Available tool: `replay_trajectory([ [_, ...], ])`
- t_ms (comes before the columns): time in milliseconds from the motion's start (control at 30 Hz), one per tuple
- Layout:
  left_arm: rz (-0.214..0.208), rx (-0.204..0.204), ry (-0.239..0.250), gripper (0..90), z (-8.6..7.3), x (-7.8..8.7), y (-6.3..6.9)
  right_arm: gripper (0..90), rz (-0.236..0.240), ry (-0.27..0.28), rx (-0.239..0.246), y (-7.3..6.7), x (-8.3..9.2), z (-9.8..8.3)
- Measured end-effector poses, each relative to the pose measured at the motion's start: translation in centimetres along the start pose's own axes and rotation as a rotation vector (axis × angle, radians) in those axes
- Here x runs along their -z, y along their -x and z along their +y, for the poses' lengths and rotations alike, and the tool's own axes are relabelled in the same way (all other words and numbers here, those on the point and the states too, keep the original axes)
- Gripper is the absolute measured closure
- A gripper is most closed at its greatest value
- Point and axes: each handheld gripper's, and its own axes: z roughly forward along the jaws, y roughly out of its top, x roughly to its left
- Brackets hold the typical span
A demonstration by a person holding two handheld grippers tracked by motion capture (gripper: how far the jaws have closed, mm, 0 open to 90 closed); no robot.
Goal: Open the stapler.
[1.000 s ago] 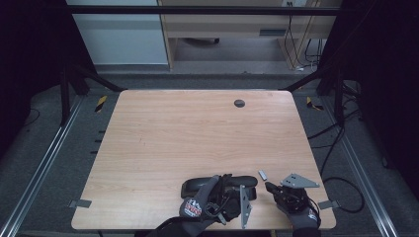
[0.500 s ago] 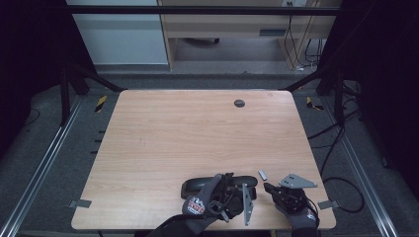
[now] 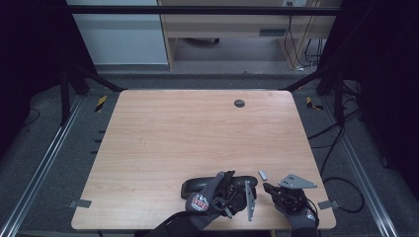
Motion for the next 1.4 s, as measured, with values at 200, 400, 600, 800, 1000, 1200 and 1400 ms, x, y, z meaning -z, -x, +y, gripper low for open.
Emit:
replay_trajectory([
  [200,0.018,-0.019,-0.004,35.5,0.1,-0.6,0.2,90.0,0.003,-0.006,0.013,-0.3,-0.2,0.0],
  [400,0.03,-0.018,-0.004,38.0,0.1,-0.9,0.3,90.0,0.007,-0.002,0.037,-0.7,-0.7,0.0],
  [600,0.045,-0.037,-0.005,41.5,0.2,-1.0,0.7,90.0,0.036,-0.005,0.027,-1.2,-1.1,0.0],
  [800,0.04,-0.041,-0.001,45.6,0.2,-1.4,0.8,90.0,0.056,-0.008,0.032,-1.5,-1.6,-0.1],
  [1000,0.049,-0.068,-0.017,50.5,0.4,-1.6,1.1,90.0,0.061,0.0,0.031,-1.5,-1.8,-0.1],
  [1200,0.052,-0.066,-0.02,51.4,0.5,-1.6,1.1,90.0,0.079,0.003,0.028,-1.6,-2.1,-0.2],
  [1400,0.054,-0.07,-0.027,51.8,0.5,-1.6,1.1,90.0,0.085,0.006,0.023,-1.7,-2.2,-0.2],
])
